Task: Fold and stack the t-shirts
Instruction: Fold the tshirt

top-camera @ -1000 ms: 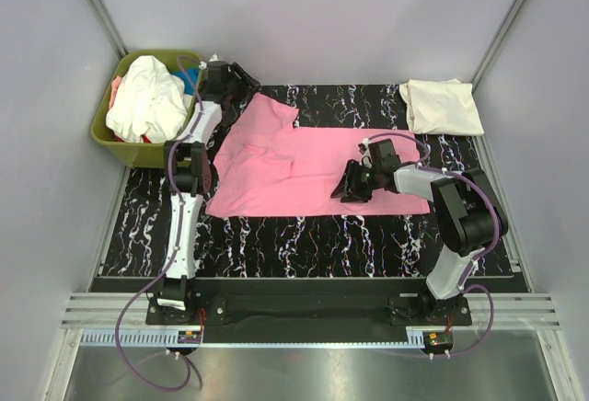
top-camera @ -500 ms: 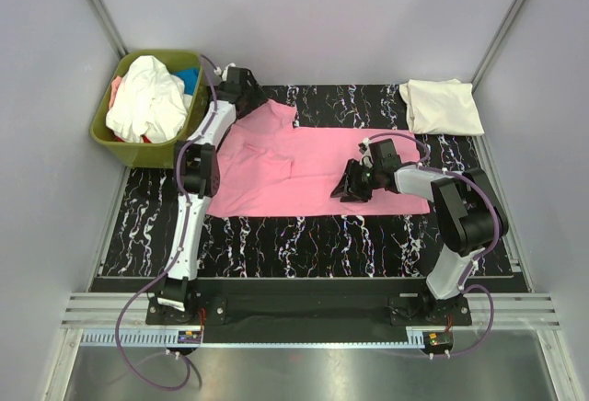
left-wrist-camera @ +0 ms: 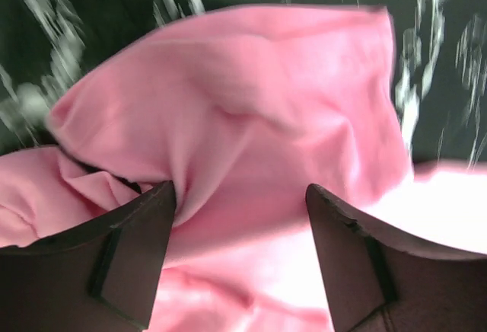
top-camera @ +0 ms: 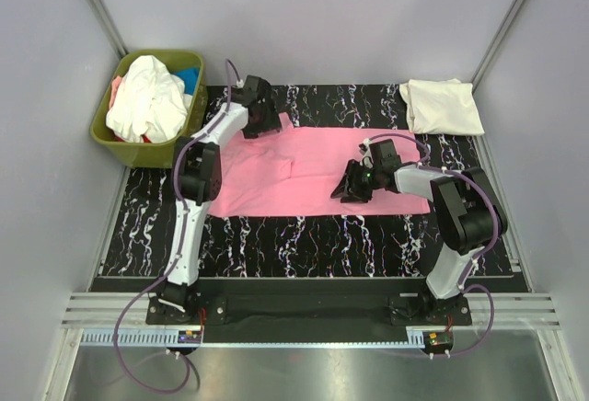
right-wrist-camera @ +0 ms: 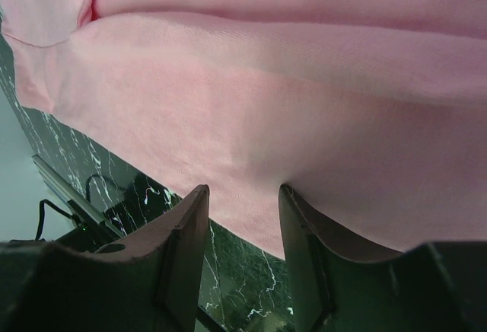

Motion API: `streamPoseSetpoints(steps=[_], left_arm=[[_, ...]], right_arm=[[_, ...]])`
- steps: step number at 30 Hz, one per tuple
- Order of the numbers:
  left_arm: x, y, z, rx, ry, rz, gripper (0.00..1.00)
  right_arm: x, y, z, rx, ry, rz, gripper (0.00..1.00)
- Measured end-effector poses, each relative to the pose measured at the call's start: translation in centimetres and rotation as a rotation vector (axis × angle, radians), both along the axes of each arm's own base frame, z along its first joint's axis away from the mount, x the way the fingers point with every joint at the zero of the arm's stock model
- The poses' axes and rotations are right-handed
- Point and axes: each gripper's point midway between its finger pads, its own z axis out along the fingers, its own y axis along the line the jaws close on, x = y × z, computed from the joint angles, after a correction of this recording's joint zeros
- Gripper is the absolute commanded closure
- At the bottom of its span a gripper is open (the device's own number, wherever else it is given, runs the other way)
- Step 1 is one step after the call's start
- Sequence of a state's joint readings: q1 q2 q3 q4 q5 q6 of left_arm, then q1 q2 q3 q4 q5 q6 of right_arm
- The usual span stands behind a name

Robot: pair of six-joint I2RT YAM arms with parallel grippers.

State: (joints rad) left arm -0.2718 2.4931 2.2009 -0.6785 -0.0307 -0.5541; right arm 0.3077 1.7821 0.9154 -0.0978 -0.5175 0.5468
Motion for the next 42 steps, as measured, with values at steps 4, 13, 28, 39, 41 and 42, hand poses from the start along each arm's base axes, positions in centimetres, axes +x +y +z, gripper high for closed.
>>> streamPoseSetpoints(steps=[4,13,28,39,41,42], left_arm=[[-1.7,-0.9,1.4,0.022,-0.004,-0.06,0.18],[5.4,3.6,11.2,0.017,-0.293,-0.001,0.14],[9.8,5.5,2.0,-0.072,-0.264,0.021,0.14],[9.2,1.4,1.2,-0.215,-0.23,-0.011,0.33],[8.9,0.6,1.0,-0.225,-0.222,-0.021,0.4],[8.7,0.2,0.8,-0.23,-0.216,-0.028,0.47]], right_arm=[[0.0,0.0,0.0,0.0,0.0,-0.001,0.51],[0.0,-0.1,0.0,0.0,0.001,-0.002,0.51],[0.0,0.0,0.0,0.007,0.002,0.001,0.52],[-0.1,0.1,-0.2,0.023,0.018,0.006,0.53],[-0.1,0.1,-0.2,0.026,0.019,0.007,0.53],[-0.1,0.1,-0.2,0.027,0.019,0.007,0.53]])
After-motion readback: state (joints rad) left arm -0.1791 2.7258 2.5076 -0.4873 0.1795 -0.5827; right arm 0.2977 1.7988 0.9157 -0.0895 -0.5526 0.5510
